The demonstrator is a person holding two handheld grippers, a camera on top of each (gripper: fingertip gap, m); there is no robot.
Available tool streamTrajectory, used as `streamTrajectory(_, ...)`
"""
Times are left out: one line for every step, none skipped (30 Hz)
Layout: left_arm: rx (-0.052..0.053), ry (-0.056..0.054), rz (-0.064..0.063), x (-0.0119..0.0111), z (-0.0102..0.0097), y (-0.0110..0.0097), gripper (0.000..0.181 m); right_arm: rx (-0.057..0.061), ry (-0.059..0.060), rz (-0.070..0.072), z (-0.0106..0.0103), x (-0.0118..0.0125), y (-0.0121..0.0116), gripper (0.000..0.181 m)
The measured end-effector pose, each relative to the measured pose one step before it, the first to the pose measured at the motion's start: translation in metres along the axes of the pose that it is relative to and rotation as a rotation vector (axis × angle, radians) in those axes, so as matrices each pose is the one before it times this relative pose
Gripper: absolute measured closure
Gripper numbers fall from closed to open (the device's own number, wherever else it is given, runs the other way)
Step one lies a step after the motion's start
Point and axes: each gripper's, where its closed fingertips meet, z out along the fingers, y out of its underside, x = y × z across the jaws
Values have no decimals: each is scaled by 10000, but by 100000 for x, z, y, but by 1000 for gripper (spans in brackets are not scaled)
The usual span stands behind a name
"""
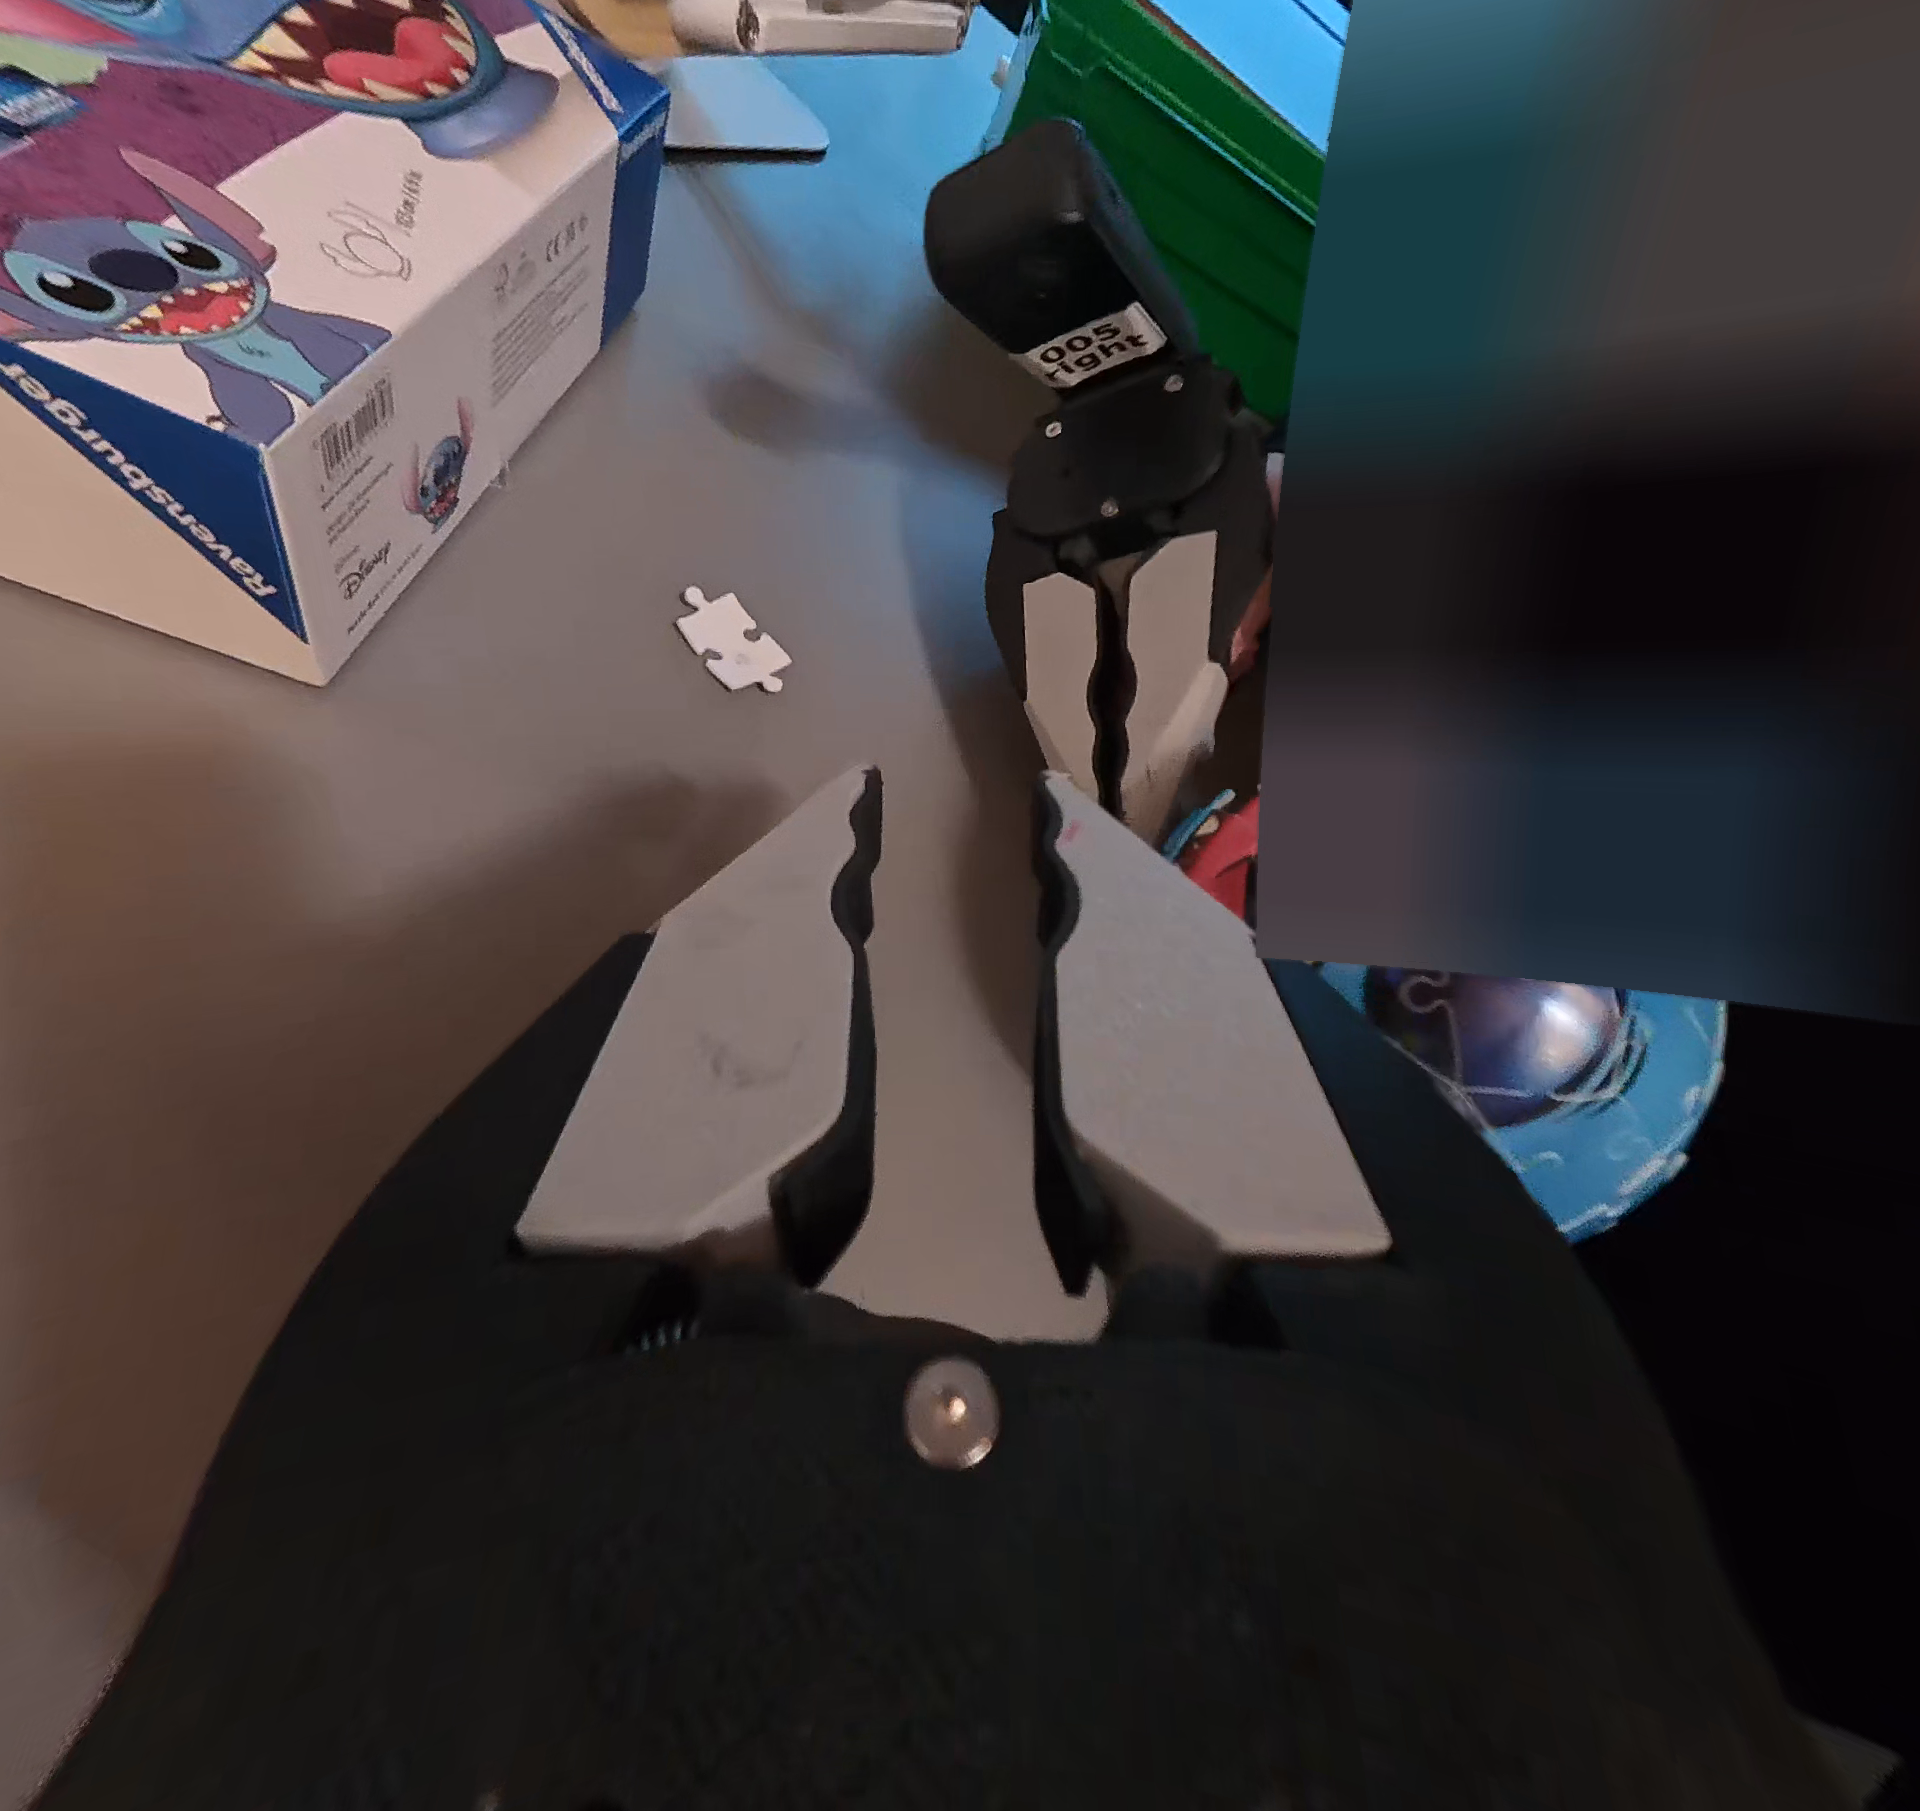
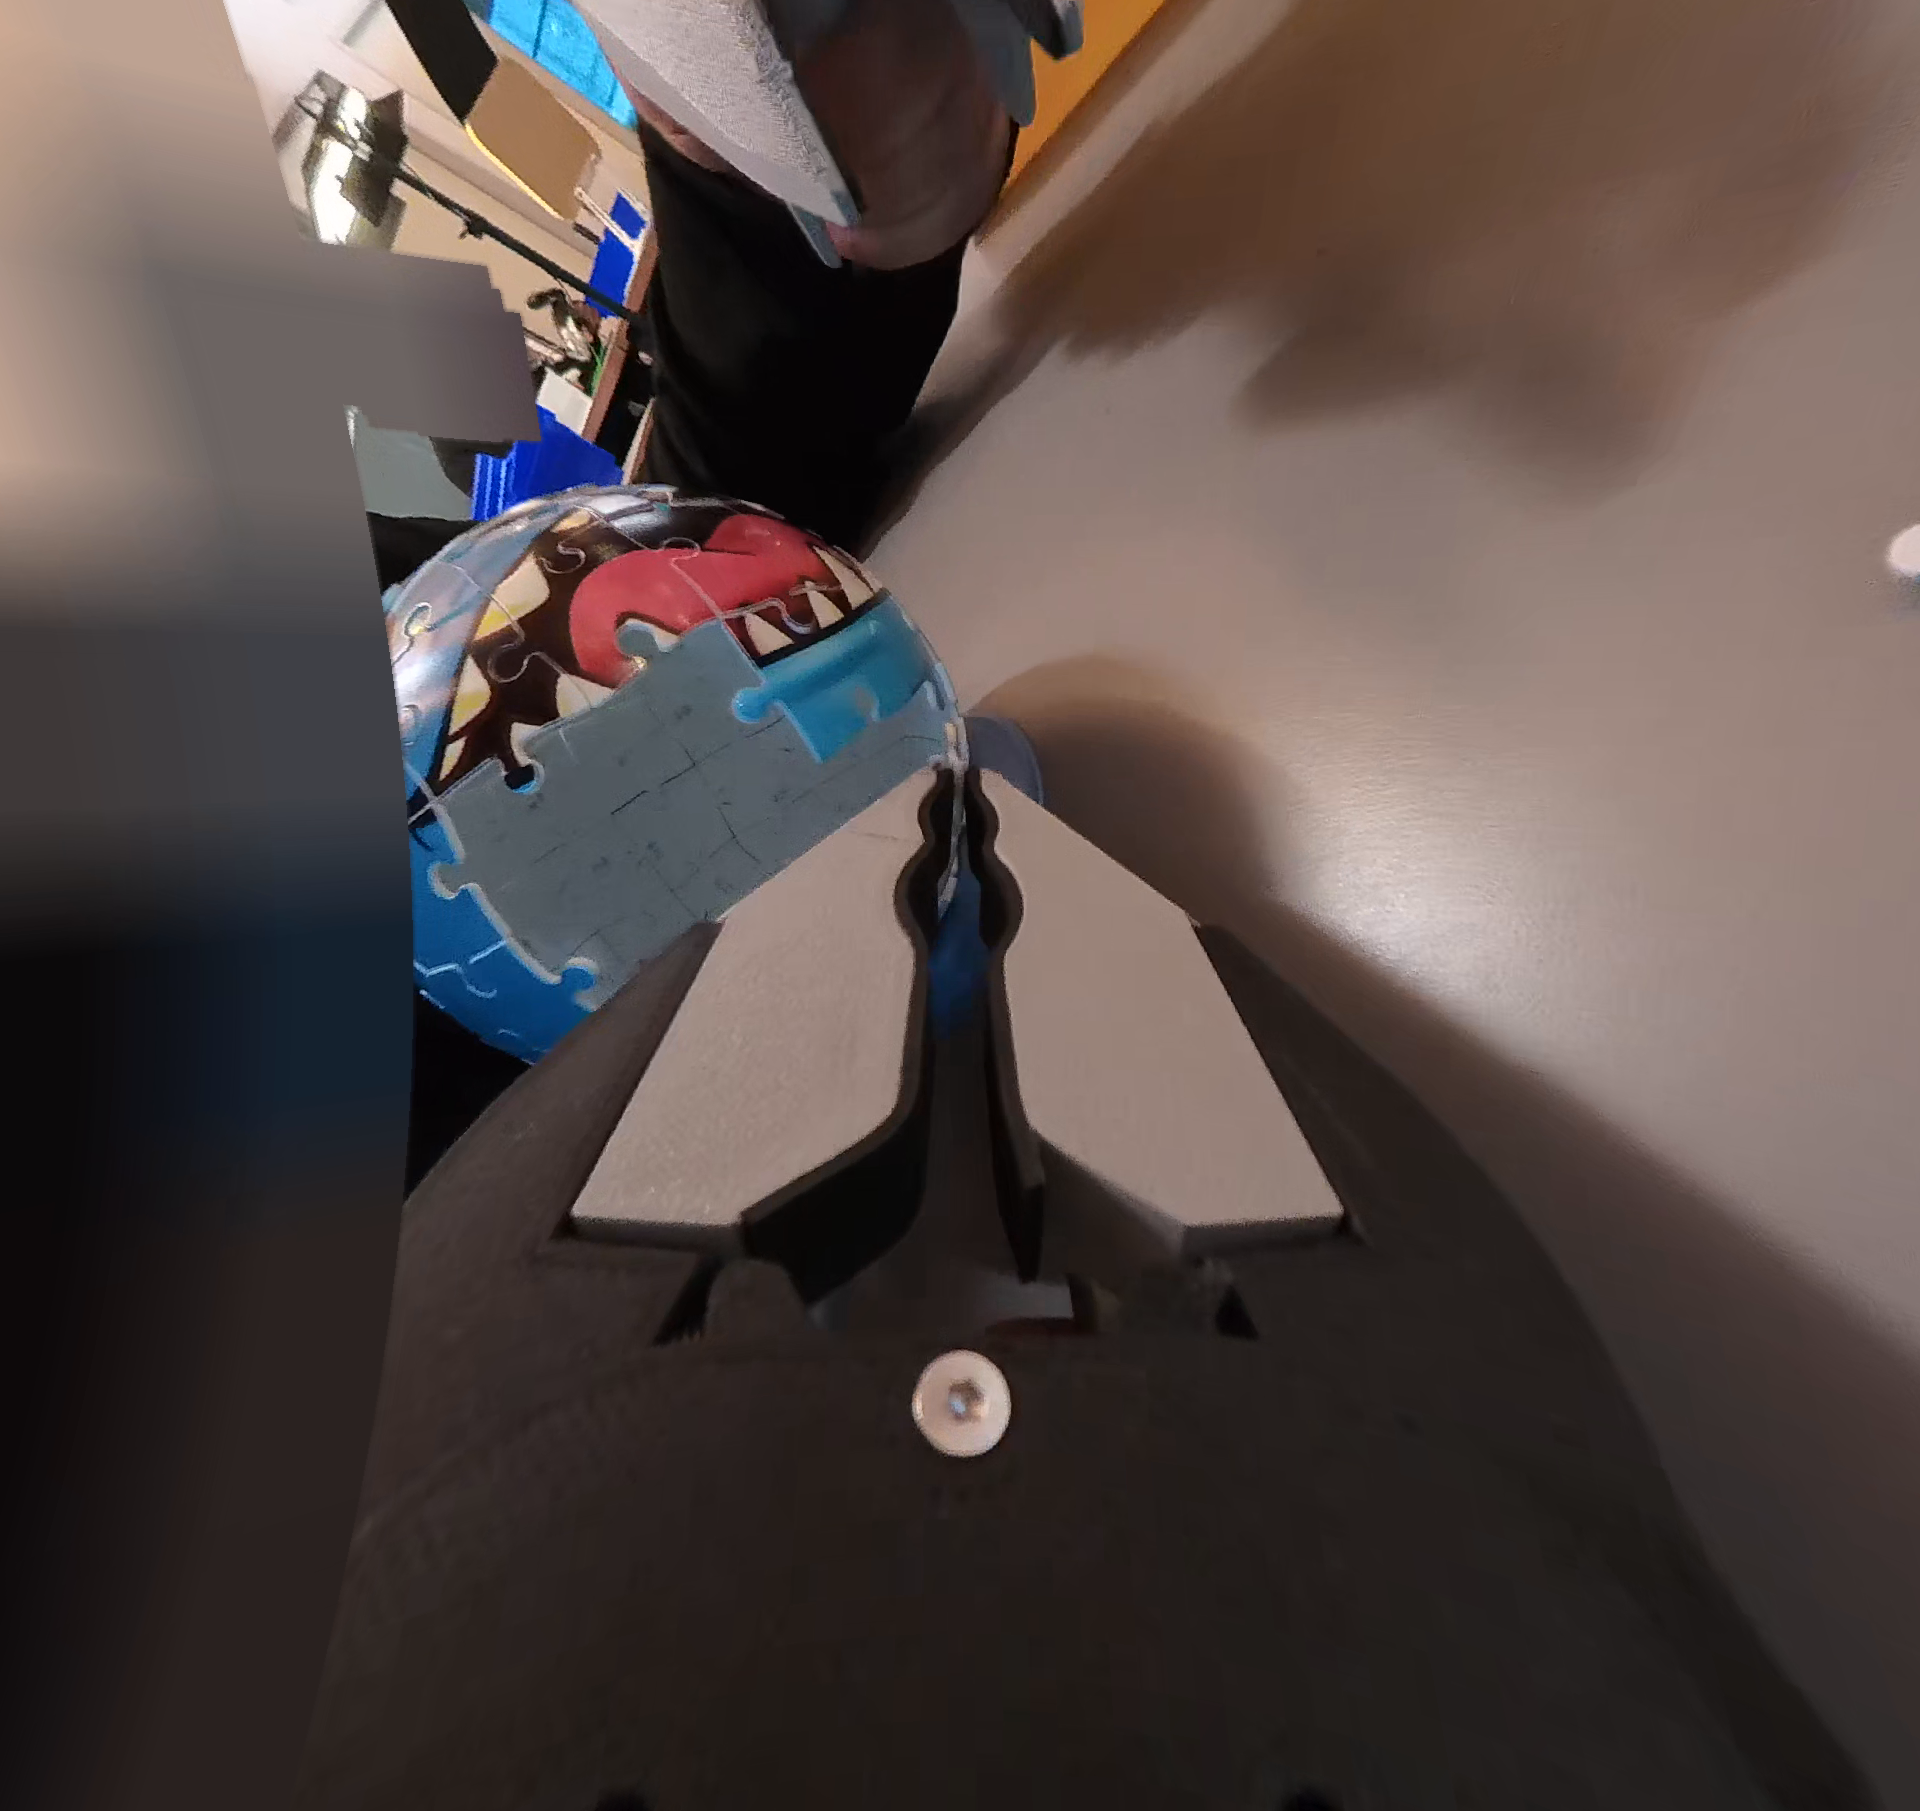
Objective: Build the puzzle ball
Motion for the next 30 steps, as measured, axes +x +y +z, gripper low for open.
streamTrajectory(-106,79,50,215,66,184,155,-96,57,-39,220,-36,195,181)
streamTrajectory(-83,100,59,317,63,155,155,-95,82,-58,217,6,160,181)
streamTrajectory(-80,57,30,264,-2,162,155,-76,97,-59,181,24,122,181)
streamTrajectory(-91,-95,-25,35,-149,238,155,-94,82,-11,155,38,138,181)
streamTrajectory(-103,-309,-37,-253,-424,299,154,-100,48,56,163,32,174,181)
streamTrajectory(38,-402,3,-354,-723,175,152,-30,-18,80,180,-30,80,181)
streamTrajectory(226,-216,37,-64,-918,-49,153,33,5,31,152,-40,5,181)
streamTrajectory(331,31,16,340,-957,-199,153,18,87,-61,113,38,-15,181)
streamTrajectory(330,147,-24,550,-882,-210,153,37,170,-139,20,114,-83,181)
streamTrajectory(265,125,-33,589,-713,-174,153,114,200,-178,-63,135,-187,181)
streamTrajectory(209,47,-8,516,-516,-141,153,98,159,-191,-77,65,-155,181)
streamTrajectory(161,-16,-1,428,-319,-90,153,24,132,-173,-23,-1,3,181)
streamTrajectory(60,-11,-20,419,-134,-2,153,16,124,-140,28,-27,46,181)
streamTrajectory(-64,52,3,494,-5,157,153,43,108,-104,50,-58,29,181)
streamTrajectory(-146,45,56,484,94,234,152,-20,82,-82,88,-71,130,181)
streamTrajectory(-209,-35,89,357,132,290,151,-44,78,-68,91,-42,143,181)
streamTrajectory(-246,-30,83,358,113,335,148,53,101,-56,54,9,-23,181)
streamTrajectory(-238,72,73,512,68,347,145,77,111,-76,12,30,-78,181)
streamTrajectory(-159,116,56,601,9,277,143,28,131,-96,8,58,-18,181)
streamTrajectory(-94,93,36,559,-58,274,140,35,127,-96,-25,50,-19,181)
streamTrajectory(-83,74,35,559,-112,324,133,46,113,-95,-39,31,-25,181)
streamTrajectory(-54,69,86,611,-163,389,124,29,91,-100,-46,-2,0,181)
streamTrajectory(-30,40,129,640,-160,441,115,-11,75,-101,-44,-5,60,181)
streamTrajectory(12,-1,179,636,-135,415,106,-11,67,-84,-36,14,43,181)
streamTrajectory(118,-25,191,646,-47,276,96,2,59,-60,-45,49,8,181)
streamTrajectory(139,-45,239,658,36,234,88,6,9,-31,-46,6,-8,181)
streamTrajectory(130,-152,297,537,111,192,83,10,-26,2,-34,-34,-19,181)
streamTrajectory(151,-180,307,447,142,87,80,18,21,3,-59,48,-25,181)
streamTrajectory(180,-175,251,368,128,-48,80,30,54,-30,-49,103,-46,181)
streamTrajectory(217,-135,144,274,113,-157,80,33,31,-13,-53,77,-62,181)
